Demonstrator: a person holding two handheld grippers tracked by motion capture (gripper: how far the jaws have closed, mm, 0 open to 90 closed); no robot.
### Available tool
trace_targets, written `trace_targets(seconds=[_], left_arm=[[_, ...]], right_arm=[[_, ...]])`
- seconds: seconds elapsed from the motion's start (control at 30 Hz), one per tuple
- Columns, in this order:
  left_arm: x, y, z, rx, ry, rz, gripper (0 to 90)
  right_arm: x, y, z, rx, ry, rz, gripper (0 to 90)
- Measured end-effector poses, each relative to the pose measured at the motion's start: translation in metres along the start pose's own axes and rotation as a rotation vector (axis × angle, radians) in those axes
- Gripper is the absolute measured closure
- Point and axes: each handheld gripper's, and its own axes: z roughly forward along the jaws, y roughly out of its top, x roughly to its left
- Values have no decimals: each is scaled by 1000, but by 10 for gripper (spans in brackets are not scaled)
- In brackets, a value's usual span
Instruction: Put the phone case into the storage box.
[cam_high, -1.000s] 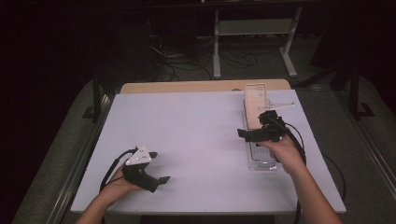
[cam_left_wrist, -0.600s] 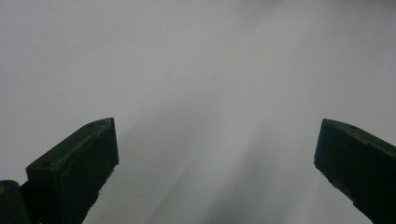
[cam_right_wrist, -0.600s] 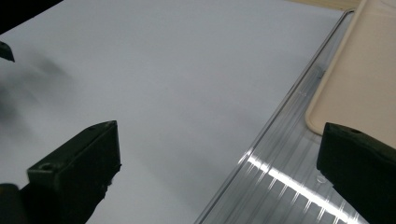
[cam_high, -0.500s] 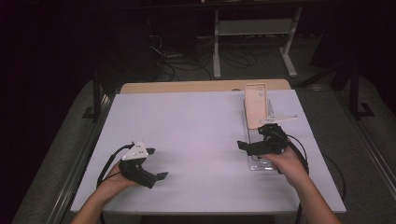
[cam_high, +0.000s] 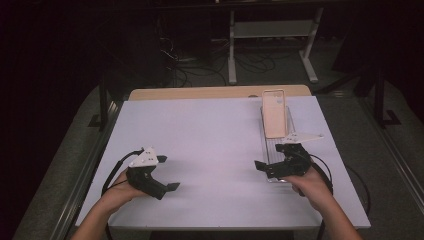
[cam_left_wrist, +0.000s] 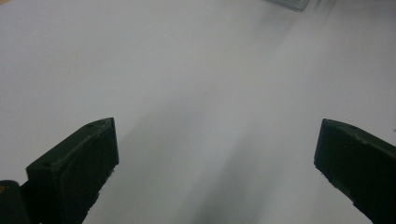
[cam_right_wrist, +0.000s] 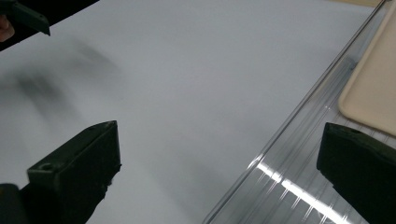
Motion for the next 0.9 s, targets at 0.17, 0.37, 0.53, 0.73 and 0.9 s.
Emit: trace_targets(seconds=[0.17, 0.37, 0.53, 0.73, 0.9], left_arm=[[1, 4, -3, -12, -5, 11, 0], [2, 6, -5, -31, -5, 3, 0], [2, 6, -6, -44, -10, -12, 0], [3, 5, -7, -53, -12, -10, 0], [3, 5, -6, -54, -13, -8, 0]], right_arm=[[2, -8, -2, -4, 11, -15, 0], [5, -15, -7, -17, 26, -11, 0], [4, -22, -6, -15, 34, -15, 0], [5, -23, -8, -19, 32, -17, 0], [5, -23, -8, -15, 32, -16, 0]])
